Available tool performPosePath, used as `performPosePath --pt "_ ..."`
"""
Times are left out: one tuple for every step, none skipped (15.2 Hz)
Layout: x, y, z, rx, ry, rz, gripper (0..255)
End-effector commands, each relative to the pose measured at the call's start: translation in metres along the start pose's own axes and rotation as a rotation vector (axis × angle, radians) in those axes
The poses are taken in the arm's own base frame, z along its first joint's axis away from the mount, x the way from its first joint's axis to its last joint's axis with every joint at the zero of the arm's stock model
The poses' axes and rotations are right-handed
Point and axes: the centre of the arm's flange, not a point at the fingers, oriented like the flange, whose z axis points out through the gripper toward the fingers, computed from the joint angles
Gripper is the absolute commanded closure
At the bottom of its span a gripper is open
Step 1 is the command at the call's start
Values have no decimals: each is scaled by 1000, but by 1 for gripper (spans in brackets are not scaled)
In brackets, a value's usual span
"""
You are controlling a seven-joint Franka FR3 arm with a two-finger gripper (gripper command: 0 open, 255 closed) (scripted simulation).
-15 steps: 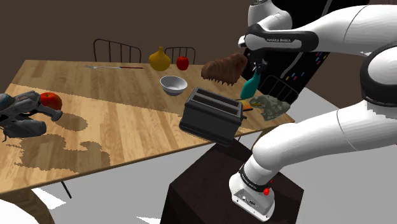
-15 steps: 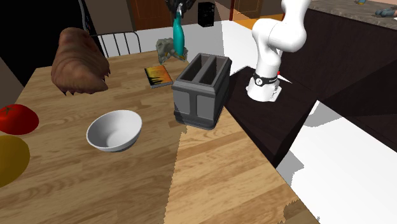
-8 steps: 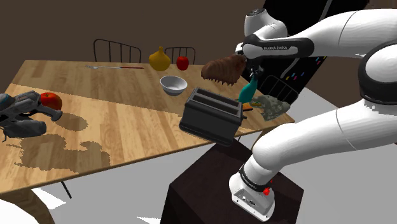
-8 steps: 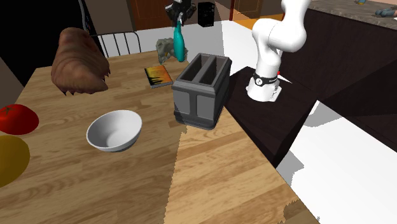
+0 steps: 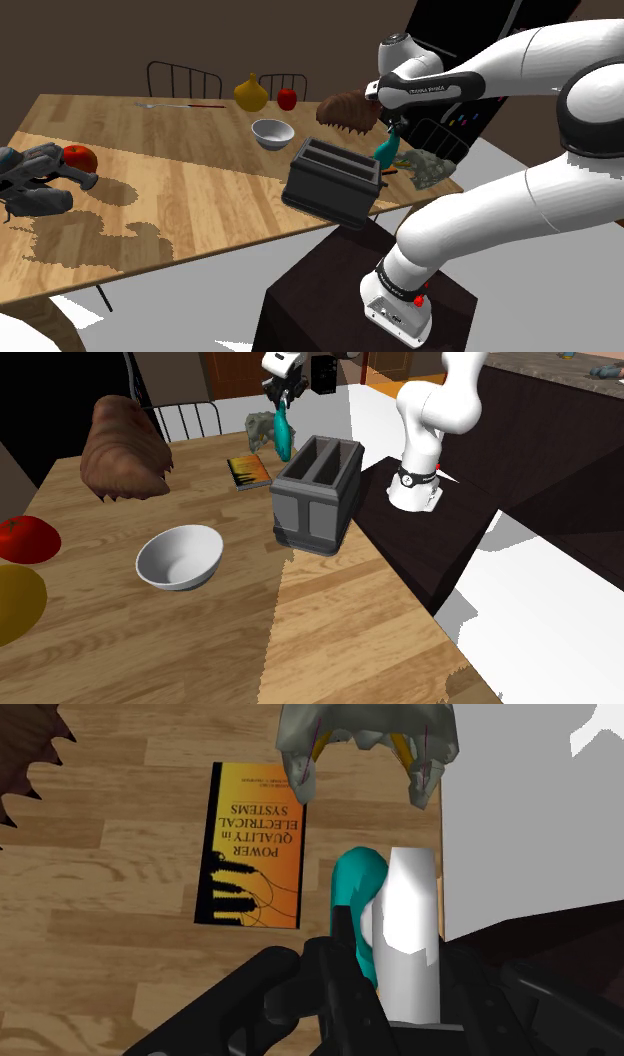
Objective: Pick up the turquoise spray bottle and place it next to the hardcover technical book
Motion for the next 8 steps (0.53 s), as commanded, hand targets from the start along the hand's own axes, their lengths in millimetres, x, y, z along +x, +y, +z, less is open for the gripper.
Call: performPosePath --pt "5 0 8 -1 0 0 255" --pt "8 0 13 -1 0 0 255" --pt "11 0 17 -1 0 0 255" --pt "14 0 22 -1 0 0 255" --pt "16 0 26 -1 0 0 255" --pt "19 0 31 -1 0 0 255" --pt "22 0 35 -1 0 0 255" --pt "25 0 40 -1 0 0 255"
